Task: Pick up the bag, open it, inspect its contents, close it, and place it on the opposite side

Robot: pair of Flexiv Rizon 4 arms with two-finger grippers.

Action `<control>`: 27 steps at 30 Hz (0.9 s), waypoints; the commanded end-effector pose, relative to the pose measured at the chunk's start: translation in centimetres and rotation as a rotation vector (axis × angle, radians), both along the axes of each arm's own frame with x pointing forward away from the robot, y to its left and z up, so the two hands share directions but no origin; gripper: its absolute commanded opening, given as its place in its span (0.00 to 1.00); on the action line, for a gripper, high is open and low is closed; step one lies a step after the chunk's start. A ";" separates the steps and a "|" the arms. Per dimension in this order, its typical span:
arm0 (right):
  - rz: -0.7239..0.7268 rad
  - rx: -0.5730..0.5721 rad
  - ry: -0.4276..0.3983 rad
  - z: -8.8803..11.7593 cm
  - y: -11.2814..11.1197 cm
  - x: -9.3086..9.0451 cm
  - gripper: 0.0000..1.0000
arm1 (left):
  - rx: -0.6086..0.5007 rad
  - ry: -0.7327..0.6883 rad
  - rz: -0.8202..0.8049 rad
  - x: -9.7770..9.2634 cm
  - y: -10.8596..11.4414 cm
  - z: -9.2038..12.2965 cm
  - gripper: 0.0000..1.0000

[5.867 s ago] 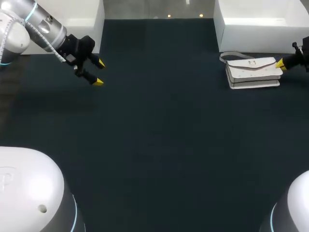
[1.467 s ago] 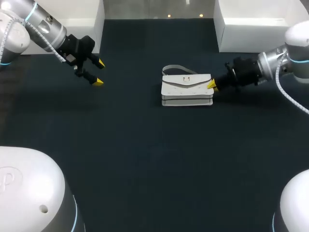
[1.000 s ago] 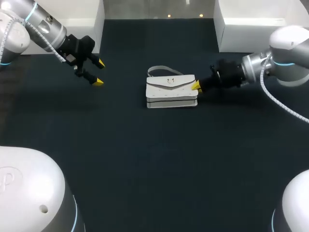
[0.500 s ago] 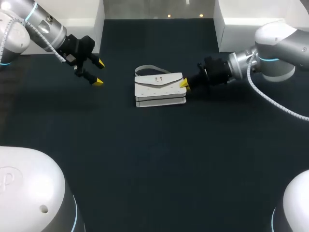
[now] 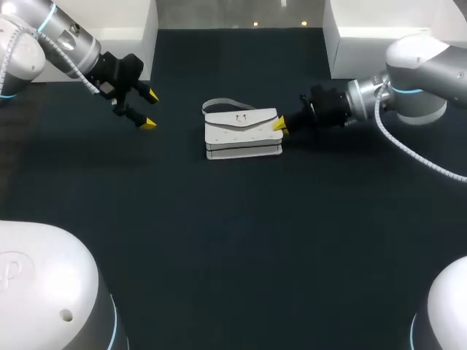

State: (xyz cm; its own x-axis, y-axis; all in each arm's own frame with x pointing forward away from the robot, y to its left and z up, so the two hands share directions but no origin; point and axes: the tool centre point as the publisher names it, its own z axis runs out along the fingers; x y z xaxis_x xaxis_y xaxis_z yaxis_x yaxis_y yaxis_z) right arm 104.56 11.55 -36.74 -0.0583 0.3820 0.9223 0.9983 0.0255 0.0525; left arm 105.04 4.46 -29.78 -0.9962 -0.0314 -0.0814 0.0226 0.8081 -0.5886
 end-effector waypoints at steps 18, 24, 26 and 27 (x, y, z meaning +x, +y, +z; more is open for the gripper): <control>0.005 0.032 -0.023 0.0 1.6 0.7 0.00 | -0.003 -0.002 0.000 0.0 0.0 -0.1 1.00; 0.006 0.035 -0.025 0.0 2.1 0.8 0.00 | -0.003 -0.002 0.000 0.0 0.0 -0.1 1.00; 0.009 0.035 -0.025 0.0 2.3 0.7 0.00 | -0.003 -0.002 0.000 0.0 0.0 -0.1 1.00; 0.010 0.034 -0.025 0.0 2.3 0.7 0.00 | -0.003 -0.002 0.000 0.0 0.0 -0.1 1.00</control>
